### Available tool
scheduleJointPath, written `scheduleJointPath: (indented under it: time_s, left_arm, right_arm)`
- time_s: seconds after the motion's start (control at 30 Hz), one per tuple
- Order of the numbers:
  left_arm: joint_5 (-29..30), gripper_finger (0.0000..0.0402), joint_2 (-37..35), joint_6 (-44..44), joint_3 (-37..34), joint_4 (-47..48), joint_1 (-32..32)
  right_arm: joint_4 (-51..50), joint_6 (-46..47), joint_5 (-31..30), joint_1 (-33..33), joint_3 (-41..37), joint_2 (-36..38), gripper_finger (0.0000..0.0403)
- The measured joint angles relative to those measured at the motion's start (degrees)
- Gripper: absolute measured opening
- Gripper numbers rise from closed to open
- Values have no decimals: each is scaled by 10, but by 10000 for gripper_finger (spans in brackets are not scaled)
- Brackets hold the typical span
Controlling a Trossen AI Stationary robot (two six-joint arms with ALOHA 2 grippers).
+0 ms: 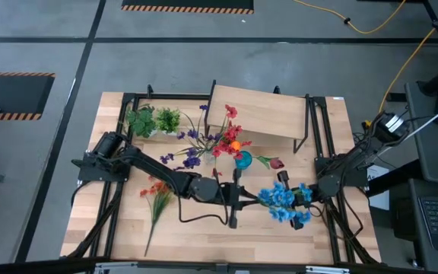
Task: Pick and place flowers into a vace then onto a shelf
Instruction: Put the blue flowers into the blue vase
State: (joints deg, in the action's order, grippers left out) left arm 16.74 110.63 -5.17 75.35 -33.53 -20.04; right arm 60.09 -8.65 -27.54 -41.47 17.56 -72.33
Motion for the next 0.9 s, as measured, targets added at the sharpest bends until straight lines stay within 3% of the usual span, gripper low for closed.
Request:
scheduleJointPath:
  time_s: [0.3,0.67,0.9]
  left_arm:
    - [0,12,0,-1,0,-1,0]
    - [-15,11,0,-1,0,-2,0]
    - [-14,11,0,-11,0,-19,7]
  right_arm:
    - [23,-9,0,0,2,-19,30]
    - [26,-3,1,0,7,-19,163]
    - [26,-6,2,23,19,-19,194]
